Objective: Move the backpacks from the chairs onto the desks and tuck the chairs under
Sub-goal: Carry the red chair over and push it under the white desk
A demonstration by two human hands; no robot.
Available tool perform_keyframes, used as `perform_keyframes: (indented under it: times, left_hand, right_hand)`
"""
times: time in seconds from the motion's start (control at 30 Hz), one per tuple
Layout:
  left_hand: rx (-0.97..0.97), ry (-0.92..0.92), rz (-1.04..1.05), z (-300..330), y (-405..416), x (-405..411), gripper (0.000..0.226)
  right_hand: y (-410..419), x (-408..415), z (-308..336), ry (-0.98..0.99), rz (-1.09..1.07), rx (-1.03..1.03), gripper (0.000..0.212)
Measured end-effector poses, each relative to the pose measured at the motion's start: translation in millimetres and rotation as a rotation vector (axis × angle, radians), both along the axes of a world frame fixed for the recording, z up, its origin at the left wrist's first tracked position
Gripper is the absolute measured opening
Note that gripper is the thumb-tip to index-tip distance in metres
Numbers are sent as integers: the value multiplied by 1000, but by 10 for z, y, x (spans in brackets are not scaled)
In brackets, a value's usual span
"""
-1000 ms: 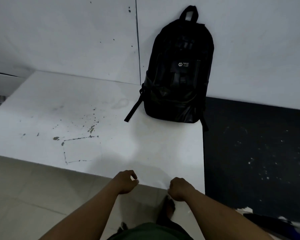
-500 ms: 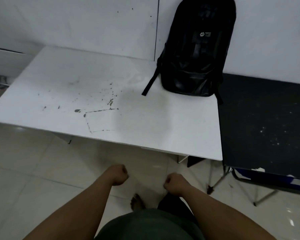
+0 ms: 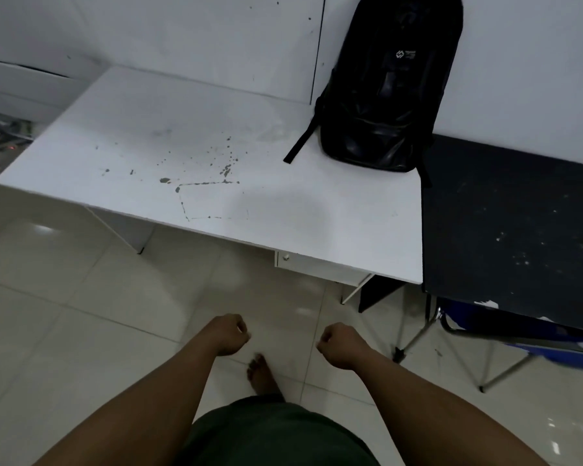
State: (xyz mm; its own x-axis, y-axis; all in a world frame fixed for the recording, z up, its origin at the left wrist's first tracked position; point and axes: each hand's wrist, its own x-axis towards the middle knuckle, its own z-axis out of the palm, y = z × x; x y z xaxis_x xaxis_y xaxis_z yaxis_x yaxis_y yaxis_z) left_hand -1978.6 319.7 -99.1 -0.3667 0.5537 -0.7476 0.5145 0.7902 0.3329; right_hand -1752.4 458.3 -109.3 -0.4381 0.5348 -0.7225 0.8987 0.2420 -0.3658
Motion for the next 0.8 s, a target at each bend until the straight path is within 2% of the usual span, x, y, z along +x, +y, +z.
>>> perform_keyframes:
  times: [0.23,0.43,0.6,0.8]
  left_hand:
    - [4,-49,70,-30,-799,746,30]
    - [-35,-101,73,61,-1404,1275,38]
    - [25,-60,182,158,-1902,1363,28]
    - [30,-8,186,195,-2586,1279,30]
  right_hand:
    - [-638,670,-18,-54,89,-23,37]
    - [-1150,1064,-3,-140,196,-50,41]
    - [-1608,997,68,-118,282,-35,42]
    - [-2196,769,144,-103,335,13,39]
